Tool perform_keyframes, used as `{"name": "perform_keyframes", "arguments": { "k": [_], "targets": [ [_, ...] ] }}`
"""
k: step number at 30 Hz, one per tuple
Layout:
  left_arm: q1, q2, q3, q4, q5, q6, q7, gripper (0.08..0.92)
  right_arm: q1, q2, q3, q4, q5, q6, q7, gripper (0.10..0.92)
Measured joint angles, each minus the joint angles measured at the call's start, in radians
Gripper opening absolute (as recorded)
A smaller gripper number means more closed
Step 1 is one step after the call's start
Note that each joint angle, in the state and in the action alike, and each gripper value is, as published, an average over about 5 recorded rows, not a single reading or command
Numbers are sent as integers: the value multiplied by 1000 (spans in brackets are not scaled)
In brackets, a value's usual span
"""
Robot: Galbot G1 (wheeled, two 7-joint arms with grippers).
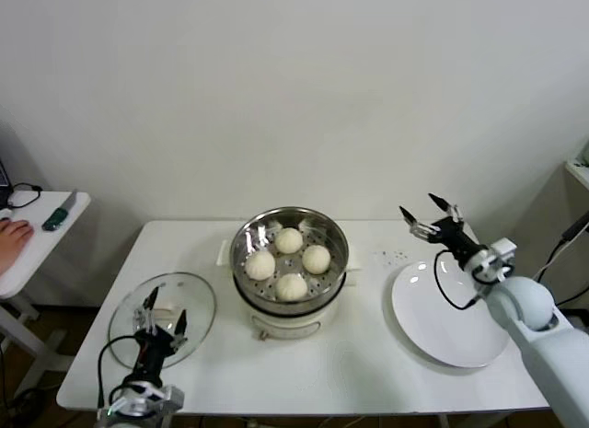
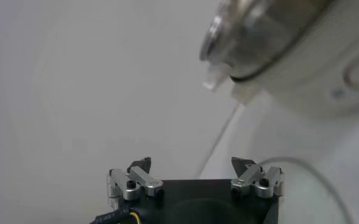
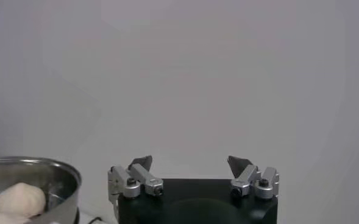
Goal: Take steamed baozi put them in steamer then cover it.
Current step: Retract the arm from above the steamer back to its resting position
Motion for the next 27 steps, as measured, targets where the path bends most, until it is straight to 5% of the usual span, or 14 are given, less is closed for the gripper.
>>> {"name": "perform_keyframes", "arguments": {
  "k": [12, 27],
  "targets": [
    [-81, 12, -16, 170, 406, -12, 24, 823, -284, 149, 243, 42, -98, 30, -20, 823],
    [-234, 24, -31, 383, 532, -27, 12, 823, -385, 230, 303, 42, -199, 49, -33, 823]
  ]
}}
